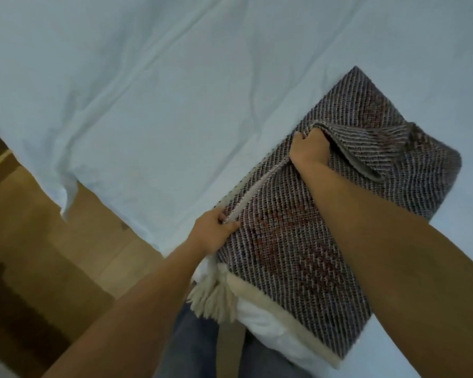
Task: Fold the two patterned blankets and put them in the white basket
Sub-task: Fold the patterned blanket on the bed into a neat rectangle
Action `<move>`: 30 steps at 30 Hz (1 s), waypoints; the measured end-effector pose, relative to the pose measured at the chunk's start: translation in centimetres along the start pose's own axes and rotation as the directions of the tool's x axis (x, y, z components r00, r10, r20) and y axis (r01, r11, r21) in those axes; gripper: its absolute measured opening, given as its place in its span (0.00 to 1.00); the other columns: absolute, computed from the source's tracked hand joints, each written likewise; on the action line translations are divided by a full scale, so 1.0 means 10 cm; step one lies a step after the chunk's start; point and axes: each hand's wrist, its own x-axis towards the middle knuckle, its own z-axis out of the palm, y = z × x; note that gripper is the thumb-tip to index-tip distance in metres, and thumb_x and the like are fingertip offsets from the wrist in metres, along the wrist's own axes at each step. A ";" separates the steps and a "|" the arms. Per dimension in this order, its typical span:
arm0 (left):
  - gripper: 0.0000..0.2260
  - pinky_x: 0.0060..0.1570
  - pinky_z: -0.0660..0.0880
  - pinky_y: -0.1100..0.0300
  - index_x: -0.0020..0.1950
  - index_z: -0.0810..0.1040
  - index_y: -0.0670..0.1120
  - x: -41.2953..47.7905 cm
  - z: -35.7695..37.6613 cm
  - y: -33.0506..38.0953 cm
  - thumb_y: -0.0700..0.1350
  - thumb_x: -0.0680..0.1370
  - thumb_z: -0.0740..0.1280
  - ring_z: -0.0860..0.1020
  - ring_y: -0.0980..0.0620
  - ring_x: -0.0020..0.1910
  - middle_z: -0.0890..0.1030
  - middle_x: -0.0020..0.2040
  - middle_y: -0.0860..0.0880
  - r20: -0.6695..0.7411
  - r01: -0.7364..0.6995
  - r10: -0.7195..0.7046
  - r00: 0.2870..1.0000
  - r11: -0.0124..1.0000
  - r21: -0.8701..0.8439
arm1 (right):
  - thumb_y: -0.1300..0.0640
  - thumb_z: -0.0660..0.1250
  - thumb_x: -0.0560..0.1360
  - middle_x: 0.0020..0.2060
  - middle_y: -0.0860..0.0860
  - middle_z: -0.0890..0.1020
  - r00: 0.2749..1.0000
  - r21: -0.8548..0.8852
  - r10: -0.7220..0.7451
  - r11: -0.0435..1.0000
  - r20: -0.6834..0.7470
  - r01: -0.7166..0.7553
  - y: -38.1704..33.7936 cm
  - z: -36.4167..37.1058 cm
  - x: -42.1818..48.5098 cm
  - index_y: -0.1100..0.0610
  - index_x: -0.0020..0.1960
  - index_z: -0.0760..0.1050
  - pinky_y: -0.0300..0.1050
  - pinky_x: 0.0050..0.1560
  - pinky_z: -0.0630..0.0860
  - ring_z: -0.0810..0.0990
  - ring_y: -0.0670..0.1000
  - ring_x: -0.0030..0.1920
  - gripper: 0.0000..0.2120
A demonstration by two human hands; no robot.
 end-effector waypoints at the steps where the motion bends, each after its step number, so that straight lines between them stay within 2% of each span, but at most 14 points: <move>1: 0.12 0.38 0.67 0.61 0.42 0.72 0.48 0.00 -0.01 -0.05 0.55 0.73 0.69 0.72 0.52 0.41 0.73 0.40 0.53 0.096 0.011 -0.008 0.995 0.999 -0.032 | 0.53 0.57 0.80 0.67 0.61 0.71 1.000 0.004 0.014 1.000 -0.002 -0.014 -0.01 0.07 0.01 0.63 0.68 0.65 0.50 0.65 0.67 0.70 0.60 0.66 0.20; 3: 0.21 0.55 0.69 0.61 0.59 0.75 0.47 -0.05 -0.04 -0.12 0.56 0.71 0.71 0.74 0.52 0.53 0.76 0.55 0.54 0.300 0.025 -0.012 0.954 0.999 -0.040 | 0.54 0.57 0.80 0.67 0.61 0.71 0.999 0.008 0.052 0.999 -0.011 -0.052 0.00 0.15 0.02 0.64 0.68 0.65 0.49 0.65 0.67 0.70 0.60 0.66 0.20; 4: 0.24 0.60 0.70 0.58 0.62 0.75 0.45 -0.04 -0.07 -0.14 0.56 0.70 0.72 0.76 0.50 0.56 0.78 0.59 0.51 0.374 0.032 -0.019 0.927 0.999 -0.028 | 0.54 0.57 0.80 0.66 0.61 0.71 0.997 -0.001 0.070 0.998 -0.019 -0.070 0.01 0.19 0.03 0.64 0.68 0.65 0.49 0.64 0.67 0.70 0.61 0.66 0.20; 7: 0.22 0.58 0.73 0.54 0.59 0.77 0.43 0.05 -0.17 -0.15 0.53 0.70 0.72 0.78 0.46 0.55 0.80 0.57 0.44 0.442 0.050 -0.021 0.897 0.997 -0.053 | 0.54 0.58 0.80 0.66 0.62 0.72 0.997 -0.035 0.074 0.997 -0.036 -0.075 0.05 0.25 0.03 0.64 0.67 0.65 0.49 0.64 0.67 0.70 0.61 0.65 0.20; 9: 0.13 0.44 0.74 0.62 0.49 0.78 0.46 0.13 -0.27 -0.16 0.52 0.71 0.72 0.78 0.50 0.45 0.81 0.46 0.47 0.426 0.007 0.005 0.905 1.000 -0.028 | 0.54 0.57 0.80 0.66 0.62 0.71 0.997 -0.051 0.071 0.996 -0.043 -0.073 0.03 0.28 0.03 0.64 0.67 0.65 0.48 0.63 0.67 0.70 0.61 0.65 0.20; 11: 0.10 0.30 0.67 0.69 0.38 0.75 0.50 0.17 -0.35 -0.18 0.54 0.71 0.71 0.75 0.56 0.35 0.77 0.36 0.51 0.423 -0.052 0.034 0.905 0.998 0.032 | 0.54 0.58 0.79 0.66 0.62 0.71 0.996 -0.041 0.084 0.996 -0.035 -0.085 0.02 0.28 0.03 0.63 0.68 0.64 0.49 0.63 0.67 0.70 0.61 0.65 0.20; 14: 0.17 0.32 0.67 0.63 0.46 0.76 0.47 0.16 -0.39 -0.27 0.61 0.72 0.67 0.74 0.54 0.37 0.76 0.38 0.51 0.373 -0.132 0.031 0.927 0.960 0.247 | 0.52 0.59 0.78 0.63 0.61 0.73 0.996 -0.001 0.093 0.996 -0.007 -0.093 0.04 0.28 0.03 0.62 0.66 0.65 0.50 0.62 0.68 0.72 0.60 0.62 0.21; 16: 0.21 0.31 0.65 0.60 0.49 0.74 0.46 0.15 -0.38 -0.28 0.63 0.73 0.64 0.73 0.52 0.38 0.74 0.37 0.52 0.258 -0.167 0.058 0.964 0.891 0.423 | 0.51 0.61 0.77 0.53 0.59 0.76 0.997 0.061 0.078 0.995 0.008 -0.078 0.07 0.27 0.02 0.62 0.57 0.69 0.50 0.56 0.70 0.75 0.59 0.53 0.16; 18: 0.19 0.32 0.65 0.59 0.50 0.70 0.48 0.14 -0.34 -0.19 0.63 0.74 0.63 0.72 0.52 0.39 0.73 0.39 0.53 0.124 -0.181 0.138 0.983 0.861 0.476 | 0.50 0.62 0.76 0.39 0.52 0.73 0.998 0.161 0.066 0.985 0.025 -0.069 0.12 0.24 0.00 0.60 0.47 0.66 0.49 0.44 0.70 0.73 0.56 0.42 0.12; 21: 0.18 0.41 0.68 0.58 0.59 0.68 0.50 0.16 -0.24 0.08 0.58 0.75 0.62 0.72 0.51 0.48 0.73 0.52 0.51 0.032 -0.310 0.339 0.940 0.811 0.496 | 0.49 0.62 0.77 0.36 0.49 0.70 0.997 0.298 0.069 0.953 -0.035 -0.056 0.28 0.11 -0.05 0.57 0.46 0.65 0.46 0.37 0.66 0.70 0.50 0.35 0.12; 24: 0.23 0.53 0.66 0.54 0.69 0.63 0.48 0.21 -0.06 0.41 0.50 0.75 0.62 0.68 0.47 0.58 0.68 0.63 0.46 0.017 -0.396 0.465 0.885 0.734 0.552 | 0.50 0.60 0.77 0.48 0.54 0.76 0.980 0.298 0.155 0.948 -0.128 -0.112 0.48 -0.11 -0.05 0.58 0.53 0.69 0.48 0.46 0.71 0.76 0.54 0.47 0.12; 26: 0.27 0.62 0.60 0.52 0.74 0.57 0.46 0.25 0.10 0.67 0.45 0.75 0.60 0.63 0.45 0.66 0.62 0.70 0.44 0.044 -0.420 0.499 0.865 0.675 0.606 | 0.50 0.60 0.77 0.60 0.60 0.75 0.976 0.080 0.161 0.985 -0.148 -0.151 0.64 -0.30 0.07 0.62 0.63 0.68 0.54 0.61 0.70 0.73 0.60 0.60 0.20; 28: 0.28 0.70 0.52 0.51 0.75 0.53 0.44 0.33 0.27 0.91 0.43 0.77 0.57 0.55 0.46 0.73 0.56 0.74 0.44 0.134 -0.463 0.513 0.848 0.593 0.659 | 0.52 0.60 0.77 0.64 0.63 0.73 0.991 -0.187 0.030 0.981 -0.127 -0.053 0.75 -0.46 0.22 0.64 0.66 0.68 0.58 0.67 0.65 0.70 0.63 0.64 0.22; 30: 0.28 0.74 0.44 0.51 0.76 0.50 0.43 0.45 0.43 1.16 0.43 0.78 0.57 0.48 0.46 0.75 0.51 0.76 0.45 0.231 -0.503 0.483 0.844 0.567 0.652 | 0.54 0.60 0.76 0.67 0.61 0.69 0.987 -0.316 -0.136 0.943 -0.088 0.102 0.81 -0.58 0.40 0.62 0.68 0.66 0.62 0.70 0.57 0.65 0.63 0.68 0.22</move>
